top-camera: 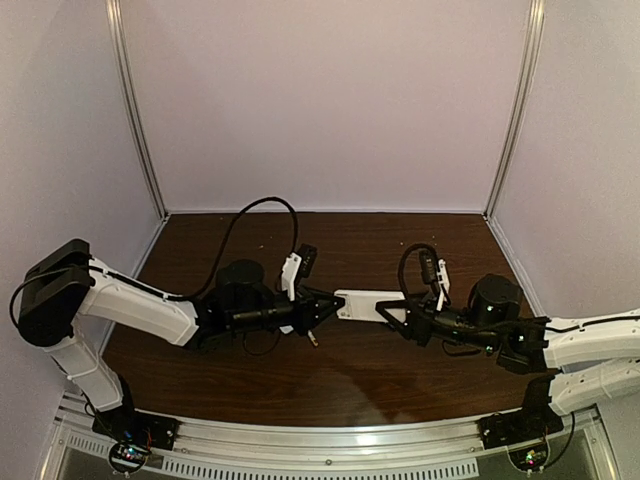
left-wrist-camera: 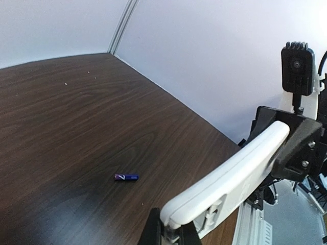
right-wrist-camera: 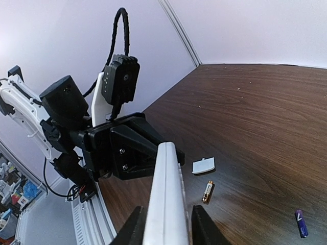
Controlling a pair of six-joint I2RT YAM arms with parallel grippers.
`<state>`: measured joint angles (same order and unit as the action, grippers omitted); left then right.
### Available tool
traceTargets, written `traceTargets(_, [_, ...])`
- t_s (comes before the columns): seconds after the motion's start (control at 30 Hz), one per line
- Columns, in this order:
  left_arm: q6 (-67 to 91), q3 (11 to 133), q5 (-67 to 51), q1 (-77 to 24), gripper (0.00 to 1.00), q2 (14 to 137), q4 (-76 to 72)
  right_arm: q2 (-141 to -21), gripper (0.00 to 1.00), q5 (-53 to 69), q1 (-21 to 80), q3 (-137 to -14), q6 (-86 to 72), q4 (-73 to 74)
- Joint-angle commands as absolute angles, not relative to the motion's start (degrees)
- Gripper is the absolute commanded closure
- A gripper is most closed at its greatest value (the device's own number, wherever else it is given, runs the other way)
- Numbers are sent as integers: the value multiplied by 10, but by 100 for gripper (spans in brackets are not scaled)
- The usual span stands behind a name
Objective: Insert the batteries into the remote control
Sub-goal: Pass from the right arm to the left, then place the remote control without batteries at the center of the board.
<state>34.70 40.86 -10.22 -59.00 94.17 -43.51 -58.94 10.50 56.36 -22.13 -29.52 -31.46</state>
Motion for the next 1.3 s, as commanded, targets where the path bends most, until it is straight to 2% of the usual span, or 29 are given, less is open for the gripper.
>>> traceTargets(0.0, [294, 435, -112, -594, 100, 938, -352, -554, 51, 90, 563, -223, -301, -254])
traceTargets(0.03, [289, 444, -118, -594, 100, 936, -326, -542, 37, 77, 563, -225, -297, -230])
traceTargets(0.07, [281, 451, -125, -594, 100, 934, -301, -528, 17, 66, 563, -225, -291, -203])
traceTargets(0.1, [271, 460, -134, -593, 100, 933, -266, -512, 3, 51, 563, -223, -286, -179])
traceTargets(0.13, [260, 472, -142, -593, 100, 933, -230, -495, 1, 38, 563, -220, -281, -157])
traceTargets(0.47, [163, 654, -209, -572, 100, 1016, 153, -375, 0, 3, 563, -193, -214, -10])
traceTargets(0.73, [135, 796, -232, -566, 100, 1147, 285, -365, 0, 10, 563, -185, -207, 39])
traceTargets(0.93, [116, 877, -204, -556, 96, 1211, 356, -396, 6, 18, 567, -171, -212, 41])
traceTargets(1.0, [108, 894, -192, -553, 91, 1223, 369, -409, 8, 17, 569, -173, -211, 44])
traceTargets(1.17, [96, 935, -177, -547, 70, 1241, 397, -463, 13, 3, 571, -192, -213, 51])
traceTargets(1.27, [90, 948, -175, -547, 63, 1244, 404, -503, 15, -4, 577, -207, -214, 57])
